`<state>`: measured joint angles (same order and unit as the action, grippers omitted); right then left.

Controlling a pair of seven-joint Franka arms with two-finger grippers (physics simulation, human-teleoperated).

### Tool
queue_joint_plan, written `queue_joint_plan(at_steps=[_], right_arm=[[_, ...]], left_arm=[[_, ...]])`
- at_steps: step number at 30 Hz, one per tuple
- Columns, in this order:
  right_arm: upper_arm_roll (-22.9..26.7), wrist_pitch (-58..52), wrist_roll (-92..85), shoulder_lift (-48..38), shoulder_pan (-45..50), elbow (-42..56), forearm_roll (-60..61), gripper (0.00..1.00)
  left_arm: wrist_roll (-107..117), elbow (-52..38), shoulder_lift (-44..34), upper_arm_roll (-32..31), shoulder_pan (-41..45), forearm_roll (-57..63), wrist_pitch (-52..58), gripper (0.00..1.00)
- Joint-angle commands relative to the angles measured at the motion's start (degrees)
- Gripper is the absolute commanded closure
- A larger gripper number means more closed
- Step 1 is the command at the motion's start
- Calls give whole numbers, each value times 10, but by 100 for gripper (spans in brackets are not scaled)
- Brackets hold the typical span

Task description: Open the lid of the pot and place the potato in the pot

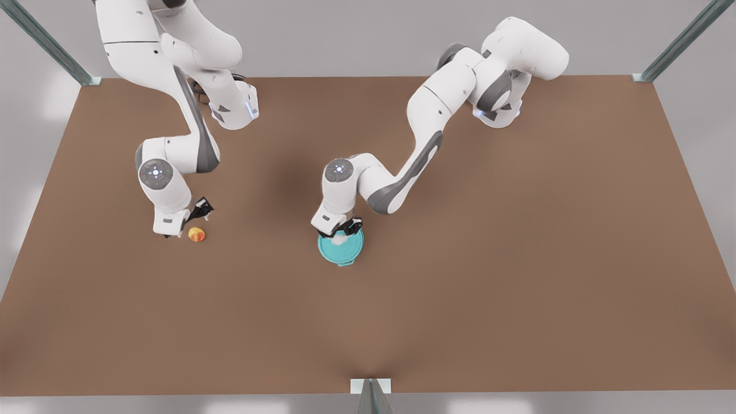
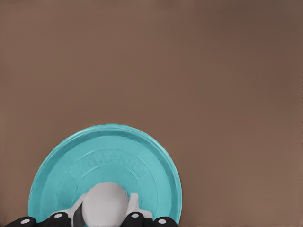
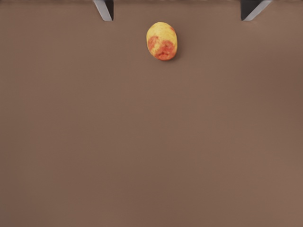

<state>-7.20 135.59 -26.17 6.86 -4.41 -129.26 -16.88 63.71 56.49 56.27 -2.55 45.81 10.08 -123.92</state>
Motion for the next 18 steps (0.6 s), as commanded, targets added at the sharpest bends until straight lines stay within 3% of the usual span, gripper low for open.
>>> queue_joint_plan(at_steps=[1, 6, 13, 14, 15, 16, 18], right_arm=[[0, 32, -5, 10, 4, -1, -7, 0], [2, 40, 4, 33, 4, -1, -7, 0], [20, 70, 4, 74, 5, -4, -24, 0], [25, 71, 4, 80, 5, -4, -25, 0], [27, 82, 4, 89, 4, -4, -32, 0], [34, 90, 3, 97, 5, -4, -32, 0], [39, 100, 3, 108, 5, -4, -33, 0]], left_arm=[[-15, -3, -25, -2, -44, -9, 45, 54], [-270, 0, -9, -4, -273, -26, 68, 53], [-368, 1, 55, -4, -306, -25, 38, 50], [-368, 1, 56, -4, -306, -25, 35, 46], [-367, 2, 65, -5, -305, -26, 17, 26], [-370, 1, 62, -6, -306, -26, 17, 0], [-441, 0, 35, -4, -310, -24, 84, 0]])
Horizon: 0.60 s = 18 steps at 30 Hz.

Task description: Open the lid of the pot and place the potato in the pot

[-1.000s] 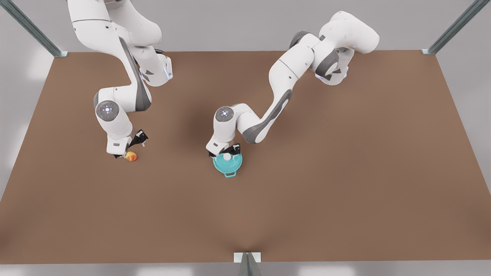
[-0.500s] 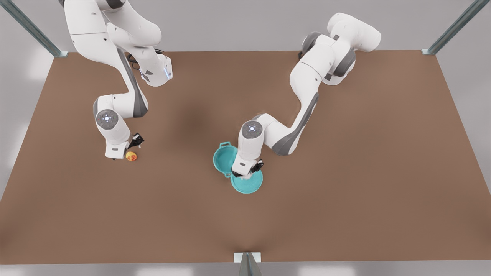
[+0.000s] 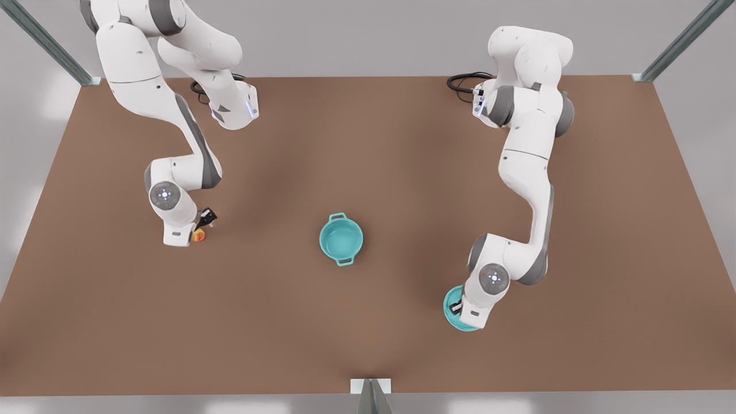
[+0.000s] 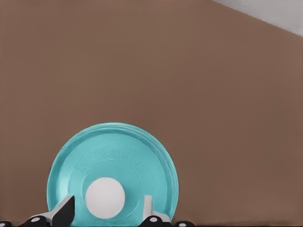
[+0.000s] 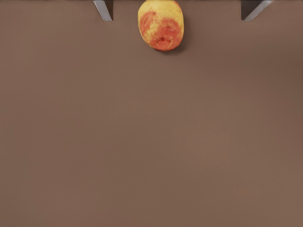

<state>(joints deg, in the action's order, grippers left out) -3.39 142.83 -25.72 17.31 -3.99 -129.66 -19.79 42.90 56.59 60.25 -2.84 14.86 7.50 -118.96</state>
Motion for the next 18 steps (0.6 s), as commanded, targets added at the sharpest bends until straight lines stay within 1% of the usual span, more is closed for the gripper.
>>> queue_joint_plan(at_steps=[1, 2, 3, 5, 6, 7, 9, 12, 18], right_arm=[[4, 28, -1, 9, 0, 0, -4, 0], [5, 38, -1, 14, 0, 0, -4, 0], [5, 39, -1, 20, 0, 0, -4, 0], [11, 49, -1, 30, 0, 0, -4, 0], [13, 58, -3, 35, 0, 0, -4, 0], [16, 61, -4, 39, 0, 0, -5, 0], [22, 61, -8, 39, 0, -1, -5, 0], [34, 84, -15, 36, -1, -22, -9, 0], [40, 101, -21, 39, -15, -31, -20, 0]], left_arm=[[-286, -1, -29, 3, -7, 2, 82, 0], [-351, -1, -80, -1, -19, -1, 169, 0], [-415, -1, -138, -1, -40, -34, 277, 0], [-430, 3, -244, -1, -69, -66, 408, 0], [-430, 178, -384, 0, -74, -76, 345, 0], [-426, 454, -551, 6, -74, -93, 150, 0], [-428, 447, -545, 30, -75, -96, 151, 0], [-425, 353, -489, 30, -95, -97, 155, 0], [-399, 349, -486, 28, -119, -95, 148, 0]])
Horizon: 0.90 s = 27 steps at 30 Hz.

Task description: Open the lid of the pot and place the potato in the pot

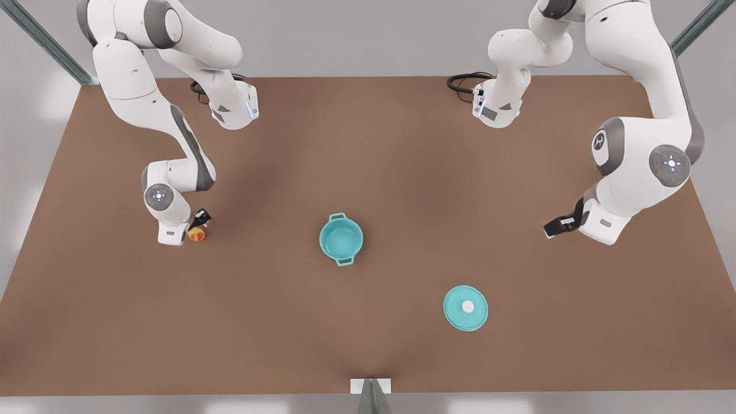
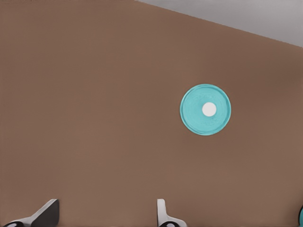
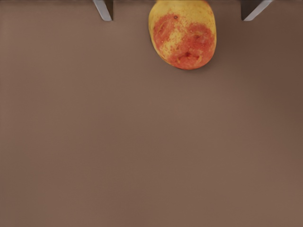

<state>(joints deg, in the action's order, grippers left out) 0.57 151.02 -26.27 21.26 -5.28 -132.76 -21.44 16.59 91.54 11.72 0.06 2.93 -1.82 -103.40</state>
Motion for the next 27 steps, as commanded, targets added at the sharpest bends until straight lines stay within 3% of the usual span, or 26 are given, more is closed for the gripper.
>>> queue_joint_plan(at_steps=[1, 7, 8, 12, 15, 17, 21, 27], right_arm=[[0, 25, -15, 5, -2, 0, -4, 0], [0, 33, -8, 14, 1, -1, -4, 0], [0, 33, -8, 14, 2, -2, -4, 4], [0, 42, -9, 23, 3, -3, -4, 13], [0, 42, -9, 24, 4, -2, -4, 14], [0, 42, -8, 24, 9, -2, -4, 26], [0, 39, -6, 24, 9, -3, -4, 41], [-7, 2, -13, -12, 10, -1, -4, 46]], left_arm=[[-136, -1, 0, -1, 2, 3, -7, 0], [-141, -47, 1, -5, -20, -22, 32, 0], [-141, 1, -23, -3, -21, -34, 18, 0], [-137, -13, -19, -4, -20, -29, 21, 0], [-138, -34, -10, -2, -21, -27, 28, 0], [-139, -34, -9, -2, -20, -27, 28, 0], [-139, -34, -9, -2, -20, -27, 29, 0], [-139, -34, -9, -2, -20, -27, 29, 0]])
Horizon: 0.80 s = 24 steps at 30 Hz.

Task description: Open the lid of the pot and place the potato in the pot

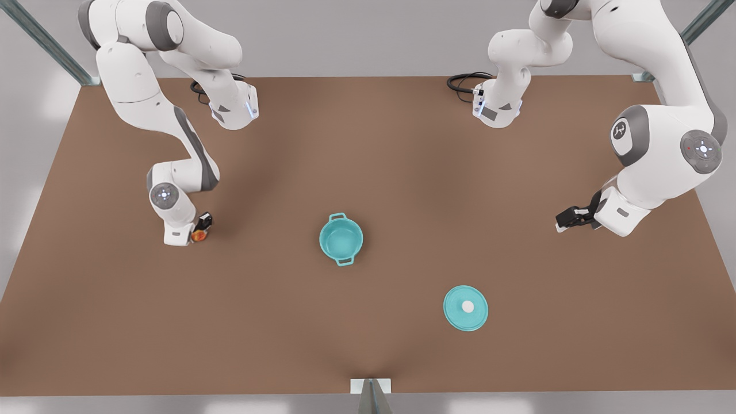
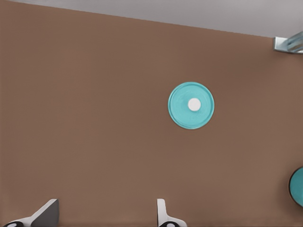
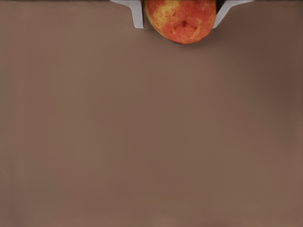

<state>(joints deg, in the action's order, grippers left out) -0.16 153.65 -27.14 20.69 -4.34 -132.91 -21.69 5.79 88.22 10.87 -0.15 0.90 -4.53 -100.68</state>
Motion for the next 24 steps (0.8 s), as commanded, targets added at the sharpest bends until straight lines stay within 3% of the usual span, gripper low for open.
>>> queue_joint_plan(at_steps=[1, 6, 11, 16, 20, 24], right_arm=[[-6, -46, -5, -25, 0, 2, -1, 46], [-49, -122, -7, -86, 0, 11, 6, 46], [-161, -270, 17, -101, 0, 114, 111, 46], [-257, -313, 131, -79, 15, 189, 112, 46], [-257, -314, 272, -8, 119, 279, 111, 46], [-257, -314, 320, 61, 161, 373, 111, 46]], left_arm=[[-30, 0, -1, 1, 0, 0, 2, 0], [-31, 0, -1, 1, -2, -1, 6, 0], [-32, 0, -1, 2, -5, 0, 6, 0], [-29, 0, -1, 2, -5, 0, 8, 0], [-29, 0, -1, 2, -8, -1, 8, 0], [-28, 3, -1, 1, -7, -1, 8, 0]])
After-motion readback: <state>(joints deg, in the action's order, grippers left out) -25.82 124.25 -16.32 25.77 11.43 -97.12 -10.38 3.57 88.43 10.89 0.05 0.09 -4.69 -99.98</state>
